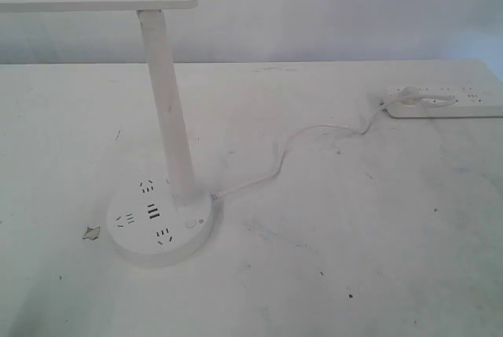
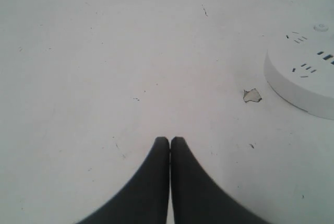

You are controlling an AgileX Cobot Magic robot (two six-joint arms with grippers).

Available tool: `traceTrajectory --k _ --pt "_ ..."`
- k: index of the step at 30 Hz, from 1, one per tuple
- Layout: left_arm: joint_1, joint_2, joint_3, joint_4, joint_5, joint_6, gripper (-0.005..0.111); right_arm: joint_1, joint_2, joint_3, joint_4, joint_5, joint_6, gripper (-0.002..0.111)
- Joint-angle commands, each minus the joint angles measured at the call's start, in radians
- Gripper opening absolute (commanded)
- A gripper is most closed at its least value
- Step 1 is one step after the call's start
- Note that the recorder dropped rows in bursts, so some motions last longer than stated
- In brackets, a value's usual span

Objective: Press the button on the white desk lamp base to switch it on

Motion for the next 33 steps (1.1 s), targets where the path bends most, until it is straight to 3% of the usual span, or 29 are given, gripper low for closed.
traceTrajectory --k 1,10,19,25,33 --pt "-0.003 -0.005 0.002 -0.003 -0.001 0.0 0.0 -0.008 -0.005 0.005 -0.001 -0.08 0.031 0.0" --pt "-0.003 -0.005 0.002 -0.003 -0.001 0.0 0.0 -0.008 -0.005 0.005 -0.025 -0.377 0.276 0.0" --pt "-0.003 -0.005 0.002 -0.003 -0.001 0.0 0.0 -0.008 -0.005 -0.01 -0.674 -1.053 0.55 0.0" --pt "-0.003 -0.005 0.002 -0.003 -0.001 0.0 0.0 -0.008 0.002 -0.104 -0.74 -1.08 0.613 0.0" --pt "-0.003 -0.005 0.002 -0.003 -0.001 0.0 0.0 -0.008 0.241 -0.213 -0.818 -1.185 0.613 0.0"
